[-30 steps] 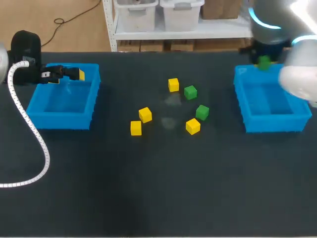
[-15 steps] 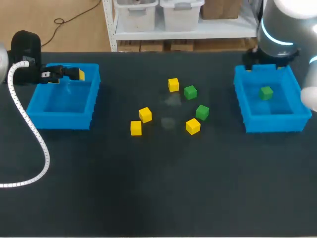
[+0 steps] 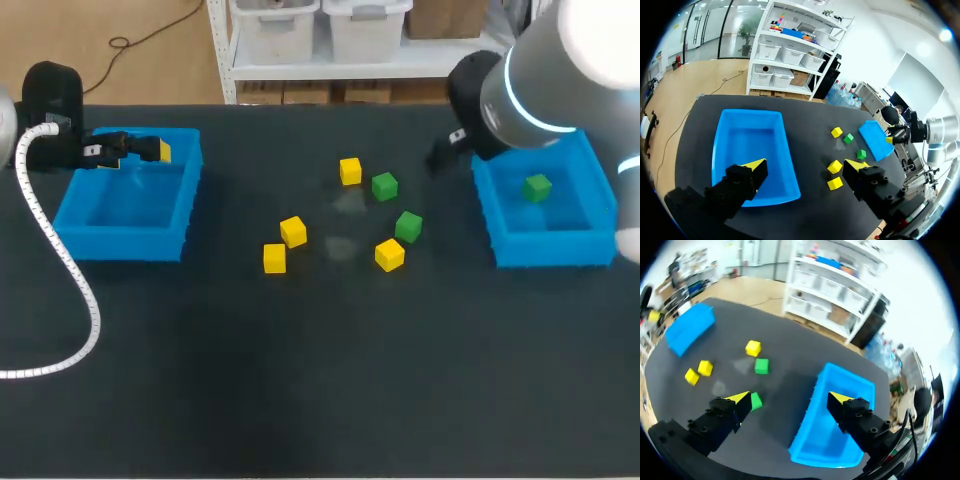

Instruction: Put the green cubes in the right bin and the yellow cubes in the left bin.

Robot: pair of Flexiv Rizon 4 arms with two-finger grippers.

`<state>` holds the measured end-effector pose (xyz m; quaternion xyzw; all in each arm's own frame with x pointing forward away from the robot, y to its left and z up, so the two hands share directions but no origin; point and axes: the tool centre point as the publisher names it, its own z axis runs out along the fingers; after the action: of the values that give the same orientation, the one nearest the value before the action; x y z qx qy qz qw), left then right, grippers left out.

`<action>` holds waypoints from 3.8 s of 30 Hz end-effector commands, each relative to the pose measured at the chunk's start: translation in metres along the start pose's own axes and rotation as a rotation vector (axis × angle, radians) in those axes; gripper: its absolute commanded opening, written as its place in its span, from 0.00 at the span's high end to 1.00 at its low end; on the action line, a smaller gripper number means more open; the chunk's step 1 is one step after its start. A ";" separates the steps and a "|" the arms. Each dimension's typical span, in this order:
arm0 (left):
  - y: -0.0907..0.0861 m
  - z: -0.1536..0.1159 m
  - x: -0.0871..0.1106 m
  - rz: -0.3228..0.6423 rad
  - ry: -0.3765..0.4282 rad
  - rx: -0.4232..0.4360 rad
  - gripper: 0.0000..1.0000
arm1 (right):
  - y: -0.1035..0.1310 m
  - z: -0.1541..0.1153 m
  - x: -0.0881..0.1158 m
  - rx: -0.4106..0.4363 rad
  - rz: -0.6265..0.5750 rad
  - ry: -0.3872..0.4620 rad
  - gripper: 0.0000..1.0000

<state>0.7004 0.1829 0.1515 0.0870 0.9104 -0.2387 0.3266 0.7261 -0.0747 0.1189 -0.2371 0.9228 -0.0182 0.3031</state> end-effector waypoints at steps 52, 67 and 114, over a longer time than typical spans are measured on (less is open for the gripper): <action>0.002 0.000 0.001 0.002 -0.007 0.009 0.00 | 0.068 0.083 0.041 -0.166 -0.378 0.330 0.00; 0.002 0.000 0.001 0.002 -0.007 0.009 0.00 | 0.072 0.105 0.050 -0.153 -0.378 0.371 0.00; 0.002 0.000 0.001 0.002 -0.007 0.009 0.00 | -0.124 0.023 -0.001 0.186 0.199 0.056 1.00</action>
<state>0.7004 0.1829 0.1515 0.0870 0.9104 -0.2387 0.3267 0.8031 -0.1733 0.1236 -0.1309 0.9567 -0.0873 0.2450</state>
